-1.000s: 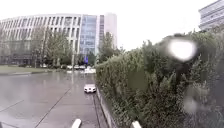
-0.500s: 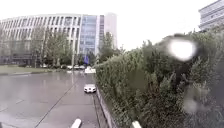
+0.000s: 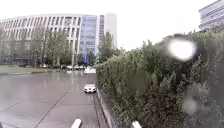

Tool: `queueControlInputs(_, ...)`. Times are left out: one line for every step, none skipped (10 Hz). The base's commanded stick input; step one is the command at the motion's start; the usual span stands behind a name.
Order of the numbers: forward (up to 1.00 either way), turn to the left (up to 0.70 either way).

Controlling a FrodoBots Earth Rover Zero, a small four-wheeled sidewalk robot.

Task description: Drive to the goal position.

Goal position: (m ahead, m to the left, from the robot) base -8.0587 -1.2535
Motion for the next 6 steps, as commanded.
queueControlInputs(0.04, 0.0)
queueControlInputs(0.04, 0.0)
queueControlInputs(0.04, 0.0)
queueControlInputs(0.04, 0.0)
queueControlInputs(0.04, 0.0)
queueControlInputs(0.04, 0.0)
